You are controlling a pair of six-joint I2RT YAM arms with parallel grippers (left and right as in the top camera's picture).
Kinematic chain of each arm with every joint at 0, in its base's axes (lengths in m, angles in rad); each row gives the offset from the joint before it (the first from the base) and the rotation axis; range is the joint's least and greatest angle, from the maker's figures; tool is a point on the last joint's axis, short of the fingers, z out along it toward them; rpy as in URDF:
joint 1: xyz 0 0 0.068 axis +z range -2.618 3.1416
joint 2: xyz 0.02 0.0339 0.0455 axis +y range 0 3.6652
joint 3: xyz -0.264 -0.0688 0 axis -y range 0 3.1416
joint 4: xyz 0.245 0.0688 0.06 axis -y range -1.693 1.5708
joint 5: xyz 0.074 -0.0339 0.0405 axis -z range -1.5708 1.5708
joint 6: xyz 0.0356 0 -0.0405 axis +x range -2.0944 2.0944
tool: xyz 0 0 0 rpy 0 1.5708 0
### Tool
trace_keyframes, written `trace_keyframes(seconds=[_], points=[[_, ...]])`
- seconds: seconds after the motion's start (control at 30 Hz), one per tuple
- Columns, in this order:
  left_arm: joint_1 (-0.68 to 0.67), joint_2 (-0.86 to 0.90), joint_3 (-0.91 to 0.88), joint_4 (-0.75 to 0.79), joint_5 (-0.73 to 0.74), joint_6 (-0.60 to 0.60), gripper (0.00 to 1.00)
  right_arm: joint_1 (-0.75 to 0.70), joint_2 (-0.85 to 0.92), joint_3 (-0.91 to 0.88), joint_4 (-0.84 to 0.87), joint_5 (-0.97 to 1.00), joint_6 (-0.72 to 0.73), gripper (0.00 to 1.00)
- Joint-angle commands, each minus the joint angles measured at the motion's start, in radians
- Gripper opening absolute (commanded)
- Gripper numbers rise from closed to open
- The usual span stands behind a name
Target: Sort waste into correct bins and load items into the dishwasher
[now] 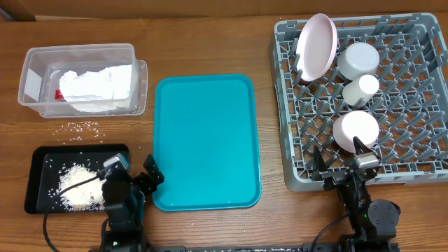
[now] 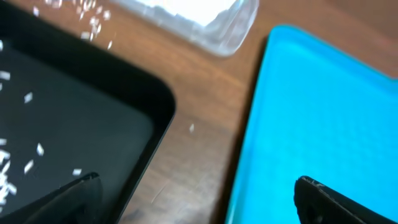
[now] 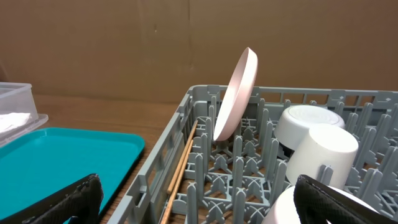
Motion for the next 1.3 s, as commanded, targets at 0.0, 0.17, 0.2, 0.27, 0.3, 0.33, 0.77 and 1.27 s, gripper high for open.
trace_keyframes(seconds=[0.0, 0.17, 0.2, 0.27, 0.3, 0.33, 0.77, 1.27], points=[[-0.007, -0.071, -0.003, 0.002, -0.019, 0.022, 1.0, 0.001, -0.012, -0.01, 0.003, 0.013, -0.004, 1.0], [-0.007, -0.15, -0.003, -0.002, 0.018, 0.027, 1.0, 0.001, -0.012, -0.01, 0.003, 0.013, -0.004, 1.0], [-0.007, -0.158, -0.003, -0.003, 0.03, 0.05, 1.0, 0.001, -0.012, -0.01, 0.003, 0.013, -0.004, 1.0], [-0.011, -0.169, -0.003, -0.006, 0.076, 0.129, 1.0, 0.001, -0.012, -0.01, 0.003, 0.013, -0.004, 1.0], [-0.018, -0.175, -0.003, -0.005, 0.094, 0.183, 1.0, 0.001, -0.012, -0.01, 0.003, 0.013, -0.004, 1.0], [-0.028, -0.18, -0.003, -0.004, 0.098, 0.217, 1.0, 0.001, -0.012, -0.01, 0.003, 0.013, -0.004, 1.0], [-0.126, -0.289, -0.003, -0.004, 0.098, 0.321, 1.0, 0.001, -0.012, -0.01, 0.003, 0.013, -0.004, 1.0], [-0.138, -0.444, -0.003, -0.003, 0.106, 0.355, 1.0, 0.001, -0.012, -0.01, 0.003, 0.013, -0.004, 1.0]])
